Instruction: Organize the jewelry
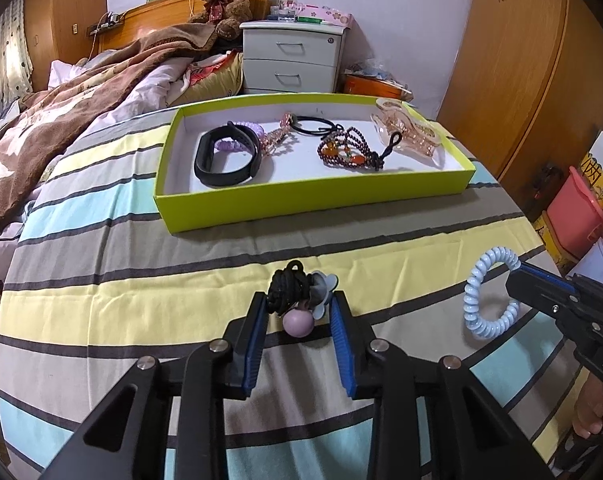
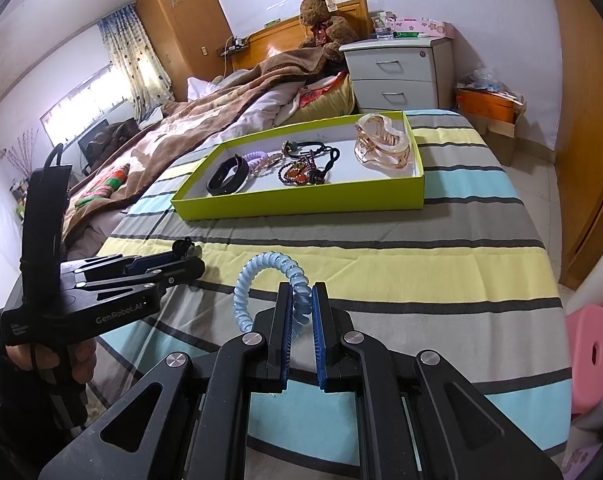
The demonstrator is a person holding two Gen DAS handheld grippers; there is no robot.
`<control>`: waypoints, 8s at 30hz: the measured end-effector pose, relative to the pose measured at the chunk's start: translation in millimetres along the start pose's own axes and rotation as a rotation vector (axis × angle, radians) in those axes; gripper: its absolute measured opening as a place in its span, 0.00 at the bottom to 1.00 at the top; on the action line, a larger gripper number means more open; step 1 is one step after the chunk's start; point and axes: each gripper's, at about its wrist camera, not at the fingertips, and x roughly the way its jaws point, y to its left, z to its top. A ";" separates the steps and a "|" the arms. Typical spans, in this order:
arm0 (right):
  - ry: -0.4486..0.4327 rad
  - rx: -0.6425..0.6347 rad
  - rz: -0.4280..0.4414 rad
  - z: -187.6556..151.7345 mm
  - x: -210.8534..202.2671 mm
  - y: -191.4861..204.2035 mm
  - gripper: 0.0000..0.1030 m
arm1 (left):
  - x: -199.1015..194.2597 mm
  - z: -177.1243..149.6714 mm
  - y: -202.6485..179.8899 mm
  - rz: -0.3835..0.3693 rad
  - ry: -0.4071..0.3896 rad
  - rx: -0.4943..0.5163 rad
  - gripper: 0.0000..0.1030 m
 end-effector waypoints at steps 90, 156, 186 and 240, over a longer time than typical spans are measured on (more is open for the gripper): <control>0.159 -0.122 -0.291 99.1 98.6 -28.4 0.10 | 77.3 103.9 9.2 -0.081 0.072 -0.016 0.33; -0.001 -0.009 -0.237 83.1 37.9 -11.1 0.34 | 10.7 81.9 -6.8 0.049 -0.066 -0.026 0.53; -0.172 -0.082 -0.259 24.6 -31.7 54.3 0.34 | -68.9 2.7 -10.3 0.187 -0.209 -0.058 0.53; -0.175 -0.085 -0.253 22.6 -29.7 61.0 0.34 | -71.4 -3.4 -6.2 0.205 -0.197 -0.081 0.53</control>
